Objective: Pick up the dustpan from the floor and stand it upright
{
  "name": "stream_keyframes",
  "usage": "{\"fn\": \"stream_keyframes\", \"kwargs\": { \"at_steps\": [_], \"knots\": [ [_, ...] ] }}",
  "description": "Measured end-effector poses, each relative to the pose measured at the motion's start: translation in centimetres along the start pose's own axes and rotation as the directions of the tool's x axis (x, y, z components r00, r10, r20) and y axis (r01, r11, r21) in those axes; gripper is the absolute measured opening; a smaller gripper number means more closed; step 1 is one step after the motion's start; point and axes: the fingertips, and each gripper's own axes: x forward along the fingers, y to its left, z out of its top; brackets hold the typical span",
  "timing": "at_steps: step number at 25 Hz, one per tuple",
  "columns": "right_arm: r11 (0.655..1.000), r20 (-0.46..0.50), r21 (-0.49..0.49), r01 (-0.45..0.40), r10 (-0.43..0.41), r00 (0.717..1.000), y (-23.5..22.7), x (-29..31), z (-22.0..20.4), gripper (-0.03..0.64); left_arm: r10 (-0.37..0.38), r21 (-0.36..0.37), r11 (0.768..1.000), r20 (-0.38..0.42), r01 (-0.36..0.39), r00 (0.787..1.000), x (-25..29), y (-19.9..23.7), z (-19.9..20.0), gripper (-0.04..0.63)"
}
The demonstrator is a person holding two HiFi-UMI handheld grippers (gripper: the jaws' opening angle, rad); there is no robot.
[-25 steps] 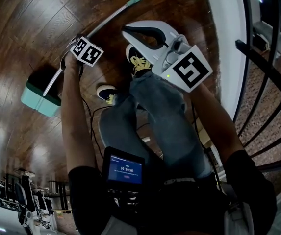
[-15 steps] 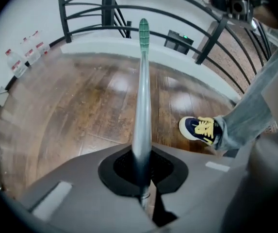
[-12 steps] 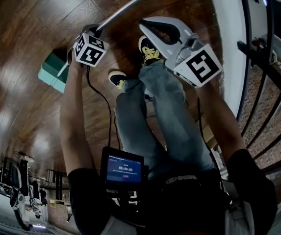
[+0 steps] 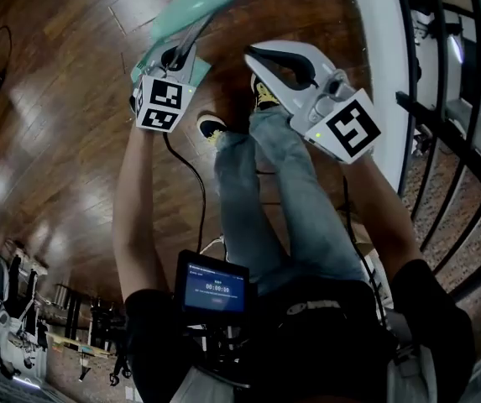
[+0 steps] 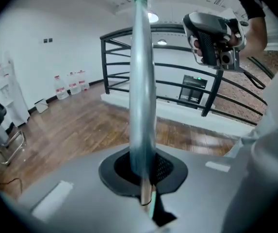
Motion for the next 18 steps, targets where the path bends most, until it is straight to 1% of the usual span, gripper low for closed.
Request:
{"fn": "stream_keyframes", "kwargs": {
  "at_steps": [2,4,7,9,11,14,16,18],
  "knots": [
    [0.999,0.011,-0.021,-0.032,0.032,0.999,1.5,0.2,0.8,0.003,0.035,-0.016,0.999,0.068,-0.034,0.997,-1.5,-0.2,0.5,0.018],
    [0.997,0.018,-0.047,-0.060,0.061,0.998,3.0,0.8,1.0,0.003,0.062,-0.049,0.997,0.152,-0.055,0.987,-2.4,-0.4,0.6,0.018],
    [0.992,0.013,-0.089,-0.092,0.094,0.996,4.8,2.0,0.1,0.003,0.123,-0.146,0.985,0.255,-0.088,0.959,-3.1,-0.1,0.3,0.020],
    [0.990,0.007,-0.099,-0.103,0.104,0.995,5.8,2.5,-0.8,0.003,0.179,-0.189,0.974,0.301,-0.126,0.937,-3.2,0.2,0.5,0.020],
    [0.989,-0.004,-0.103,-0.109,0.109,0.994,6.6,2.4,-1.4,0.003,0.212,-0.194,0.969,0.327,-0.154,0.921,-3.2,0.0,1.3,0.018],
    [0.989,-0.024,-0.106,-0.105,0.103,0.994,6.7,2.0,-1.7,0.003,0.251,-0.187,0.962,0.341,-0.196,0.906,-2.8,0.2,2.4,0.020],
    [0.991,-0.030,-0.095,-0.092,0.089,0.996,6.0,1.8,-1.7,0.003,0.283,-0.209,0.952,0.334,-0.222,0.899,-1.7,0.5,2.0,0.020],
    [0.993,-0.033,-0.089,-0.079,0.076,0.997,5.0,1.9,-2.0,0.003,0.314,-0.244,0.940,0.336,-0.240,0.888,-0.7,1.0,1.3,0.023]
  ]
}}
